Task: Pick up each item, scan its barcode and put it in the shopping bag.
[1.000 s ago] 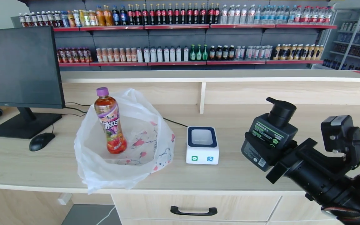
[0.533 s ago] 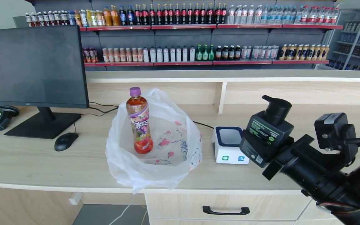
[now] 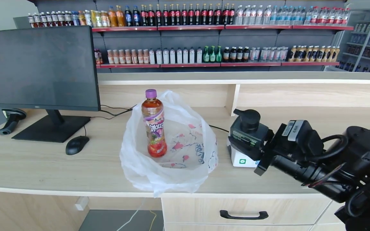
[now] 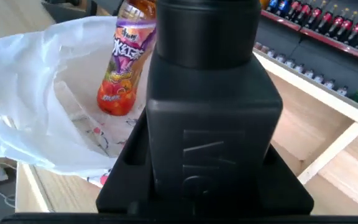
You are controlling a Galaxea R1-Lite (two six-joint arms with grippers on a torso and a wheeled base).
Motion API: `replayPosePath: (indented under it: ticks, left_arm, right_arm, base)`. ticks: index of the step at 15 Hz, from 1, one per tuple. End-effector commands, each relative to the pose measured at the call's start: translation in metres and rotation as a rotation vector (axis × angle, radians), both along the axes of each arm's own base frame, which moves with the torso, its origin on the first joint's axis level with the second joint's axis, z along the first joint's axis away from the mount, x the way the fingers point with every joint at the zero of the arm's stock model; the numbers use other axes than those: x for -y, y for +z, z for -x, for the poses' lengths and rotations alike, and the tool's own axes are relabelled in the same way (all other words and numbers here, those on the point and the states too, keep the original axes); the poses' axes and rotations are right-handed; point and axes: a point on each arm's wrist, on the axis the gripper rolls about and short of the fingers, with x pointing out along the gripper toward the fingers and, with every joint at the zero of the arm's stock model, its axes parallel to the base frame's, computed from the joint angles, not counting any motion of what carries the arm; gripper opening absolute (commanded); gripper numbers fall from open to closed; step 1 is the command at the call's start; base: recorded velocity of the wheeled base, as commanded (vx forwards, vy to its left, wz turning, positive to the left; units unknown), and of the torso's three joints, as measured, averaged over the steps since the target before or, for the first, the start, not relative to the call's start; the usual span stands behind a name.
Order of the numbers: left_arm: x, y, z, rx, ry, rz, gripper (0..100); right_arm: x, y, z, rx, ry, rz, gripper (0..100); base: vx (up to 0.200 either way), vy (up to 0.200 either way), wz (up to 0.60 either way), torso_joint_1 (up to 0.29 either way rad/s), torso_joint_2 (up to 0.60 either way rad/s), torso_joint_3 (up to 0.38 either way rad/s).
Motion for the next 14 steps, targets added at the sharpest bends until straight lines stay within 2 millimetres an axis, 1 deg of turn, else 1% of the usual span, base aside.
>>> replayPosePath:
  ticks: [1,2,4,5,9,10,14]
  left_arm:
    - [0.0,0.0,0.0,0.0,0.001,0.001,100]
    - [0.0,0.0,0.0,0.0,0.001,-0.001,100]
    - [0.0,0.0,0.0,0.0,0.001,-0.001,100]
    - [0.0,0.0,0.0,0.0,0.001,-0.001,100]
    - [0.0,0.0,0.0,0.0,0.001,-0.001,100]
    - [0.0,0.0,0.0,0.0,0.001,-0.001,100]
    - [0.0,0.0,0.0,0.0,0.001,-0.001,100]
  right_arm:
    - [0.004,-0.013,-0.032,0.068,-0.03,0.08,0]
    - [0.002,-0.013,-0.037,0.108,-0.038,0.106,0]
    - [0.002,-0.025,-0.042,0.151,-0.053,0.188,0]
    - [0.002,-0.027,-0.043,0.179,-0.057,0.217,0]
    - [0.002,-0.022,-0.04,0.348,-0.076,0.339,0]
    - [0.0,-0.023,-0.042,0.374,-0.08,0.358,0]
    - [0.005,-0.026,-0.047,0.454,-0.062,0.426,0]
  base:
    - [0.0,0.0,0.0,0.0,0.0,0.0]
    - [0.0,0.0,0.0,0.0,0.0,0.0]
    - [0.0,0.0,0.0,0.0,0.0,0.0]
    - [0.0,0.0,0.0,0.0,0.0,0.0]
    - [0.0,0.0,0.0,0.0,0.0,0.0]
    - [0.0,0.0,0.0,0.0,0.0,0.0]
    - [0.0,0.0,0.0,0.0,0.0,0.0]
